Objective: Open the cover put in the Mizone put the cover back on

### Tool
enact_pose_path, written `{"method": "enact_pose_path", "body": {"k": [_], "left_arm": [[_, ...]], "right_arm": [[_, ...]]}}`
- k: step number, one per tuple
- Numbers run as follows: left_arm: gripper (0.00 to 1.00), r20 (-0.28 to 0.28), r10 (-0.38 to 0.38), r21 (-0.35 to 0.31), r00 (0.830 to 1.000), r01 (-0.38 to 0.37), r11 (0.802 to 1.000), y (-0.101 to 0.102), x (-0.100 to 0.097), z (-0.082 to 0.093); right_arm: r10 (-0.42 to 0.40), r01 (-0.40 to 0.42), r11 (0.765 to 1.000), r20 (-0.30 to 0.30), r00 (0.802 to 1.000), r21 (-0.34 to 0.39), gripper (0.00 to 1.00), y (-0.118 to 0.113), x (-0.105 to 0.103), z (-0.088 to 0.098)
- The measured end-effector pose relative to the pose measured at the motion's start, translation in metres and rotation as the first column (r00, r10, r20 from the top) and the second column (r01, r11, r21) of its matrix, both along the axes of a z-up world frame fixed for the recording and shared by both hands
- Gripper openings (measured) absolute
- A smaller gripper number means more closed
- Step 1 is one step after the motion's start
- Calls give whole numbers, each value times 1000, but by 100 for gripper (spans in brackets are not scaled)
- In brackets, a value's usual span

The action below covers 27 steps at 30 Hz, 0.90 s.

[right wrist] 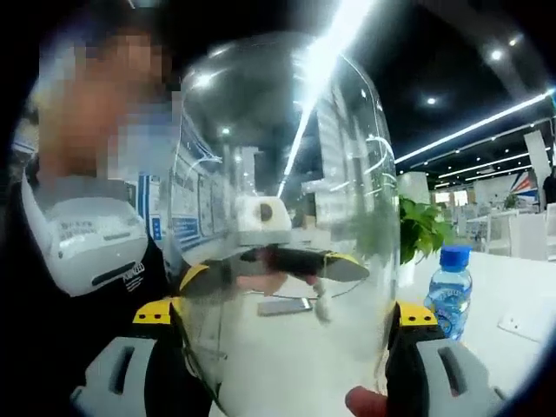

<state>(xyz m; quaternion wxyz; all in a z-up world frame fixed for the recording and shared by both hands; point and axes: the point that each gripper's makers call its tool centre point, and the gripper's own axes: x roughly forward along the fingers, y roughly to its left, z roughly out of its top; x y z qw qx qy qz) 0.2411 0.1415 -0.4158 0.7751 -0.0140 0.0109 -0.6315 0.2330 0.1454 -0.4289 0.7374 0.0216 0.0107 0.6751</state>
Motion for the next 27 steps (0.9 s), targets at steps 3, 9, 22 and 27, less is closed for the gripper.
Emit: {"method": "enact_pose_path", "body": {"k": [3, 9, 22, 27], "left_arm": [[86, 19, -3, 15, 1000, 2, 1000, -1, 2, 11], [86, 47, 0, 27, 999, -2, 1000, -1, 13, 33], [86, 129, 11, 22, 992, -14, 1000, 3, 45, 83], [86, 159, 1, 31, 987, -6, 1000, 4, 64, 96]], "right_arm": [[3, -3, 1000, 17, 1000, -11, 90, 1, 3, 10], [6, -5, 1000, 49, 999, -16, 90, 2, 16, 32], [10, -9, 1000, 137, 991, -3, 90, 5, 50, 84], [0, 1, 1000, 165, 986, -5, 90, 7, 68, 95]]}}
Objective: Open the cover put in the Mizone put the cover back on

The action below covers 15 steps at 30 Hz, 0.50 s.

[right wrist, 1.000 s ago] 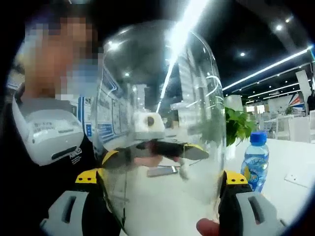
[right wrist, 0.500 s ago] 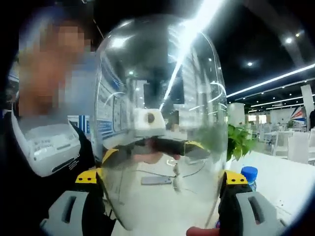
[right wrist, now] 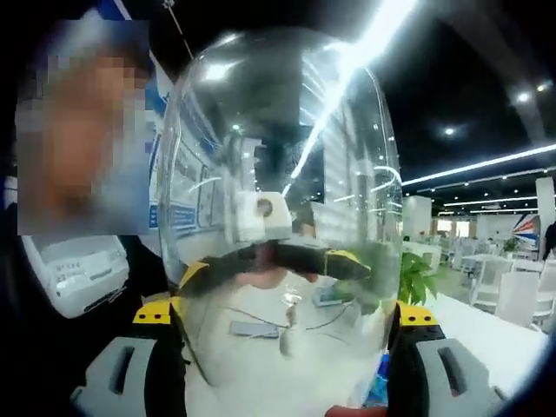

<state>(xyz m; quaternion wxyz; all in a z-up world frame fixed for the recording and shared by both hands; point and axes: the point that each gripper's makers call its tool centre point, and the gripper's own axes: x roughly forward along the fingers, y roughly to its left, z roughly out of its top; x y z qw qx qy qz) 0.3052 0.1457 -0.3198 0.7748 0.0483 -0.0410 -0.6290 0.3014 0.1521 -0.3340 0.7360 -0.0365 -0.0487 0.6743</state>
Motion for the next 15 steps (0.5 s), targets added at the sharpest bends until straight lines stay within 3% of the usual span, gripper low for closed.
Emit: {"method": "enact_pose_path", "body": {"k": [5, 15], "left_arm": [[86, 28, -12, 12, 1000, 12, 1000, 1, 15, 7], [86, 23, -15, 21, 1000, 15, 1000, 1, 55, 9]], "right_arm": [[-13, 13, 1000, 27, 1000, 13, 90, 1, 14, 7], [-18, 18, 1000, 20, 1000, 5, 90, 0, 54, 8]]}}
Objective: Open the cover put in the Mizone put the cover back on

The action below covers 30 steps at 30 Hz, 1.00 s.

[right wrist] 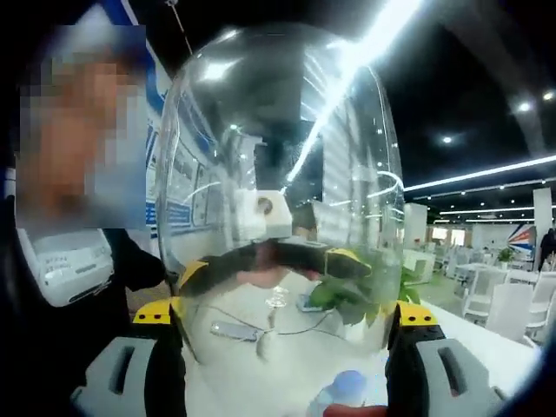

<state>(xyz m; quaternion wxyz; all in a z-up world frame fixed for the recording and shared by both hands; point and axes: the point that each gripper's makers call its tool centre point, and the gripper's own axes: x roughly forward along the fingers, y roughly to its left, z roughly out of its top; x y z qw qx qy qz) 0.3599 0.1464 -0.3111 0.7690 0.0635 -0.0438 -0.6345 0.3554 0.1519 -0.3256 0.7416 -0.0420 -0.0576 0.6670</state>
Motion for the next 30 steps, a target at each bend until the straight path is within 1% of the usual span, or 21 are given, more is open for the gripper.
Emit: {"method": "enact_pose_path", "body": {"k": [3, 6, 11, 18, 25, 30], "left_arm": [[86, -22, -2, -10, 1000, 2, 1000, -1, 11, -3], [86, -44, -6, -29, 999, 5, 1000, -2, 24, -10], [86, -71, -7, -31, 997, 5, 1000, -3, 35, -25], [86, -95, -6, -5, 995, 6, 1000, 0, 46, -49], [86, -141, 0, -12, 990, -2, 1000, 4, 51, -75], [86, -157, -3, -20, 988, 0, 1000, 5, 54, -89]], "right_arm": [[-3, 3, 1000, -22, 1000, 4, 90, -2, 13, -3], [-8, 9, 1000, -41, 999, 10, 90, -3, 23, -9], [-11, 11, 1000, -68, 998, -2, 90, -3, 34, -24], [-13, 10, 1000, -98, 995, -26, 90, 1, 46, -50], [-8, 3, 999, -141, 990, -40, 90, 6, 52, -74], [-11, 5, 999, -155, 988, -42, 90, 7, 53, -88]]}}
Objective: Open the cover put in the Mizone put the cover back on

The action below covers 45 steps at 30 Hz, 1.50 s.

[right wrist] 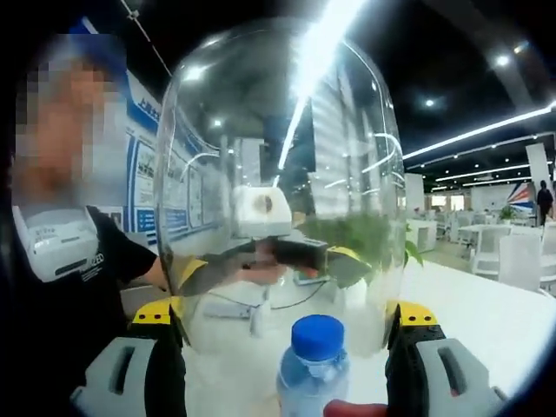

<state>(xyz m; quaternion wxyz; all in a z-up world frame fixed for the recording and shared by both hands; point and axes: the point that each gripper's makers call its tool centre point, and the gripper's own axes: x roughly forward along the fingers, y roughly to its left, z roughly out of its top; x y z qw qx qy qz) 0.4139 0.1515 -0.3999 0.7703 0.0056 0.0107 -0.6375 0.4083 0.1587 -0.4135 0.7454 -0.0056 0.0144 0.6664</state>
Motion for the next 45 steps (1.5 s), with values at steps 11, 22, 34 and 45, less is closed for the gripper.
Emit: {"method": "enact_pose_path", "body": {"k": [11, 22, 34, 45], "left_arm": [[86, -23, -4, 27, 1000, 5, 1000, 0, 5, -36], [86, -46, -1, 61, 999, 4, 998, -1, 11, -80], [86, -92, 7, 57, 996, -2, 998, -3, 15, -113], [86, -100, 30, 104, 995, -19, 994, -2, 16, -147]], "right_arm": [[-2, 1, 999, -24, 1000, -32, 90, 1, 5, -35], [4, -11, 992, -59, 998, -122, 90, 1, 10, -85], [3, -18, 987, -95, 995, -158, 90, -2, 16, -113], [6, -25, 974, -85, 996, -226, 90, -2, 19, -144]]}}
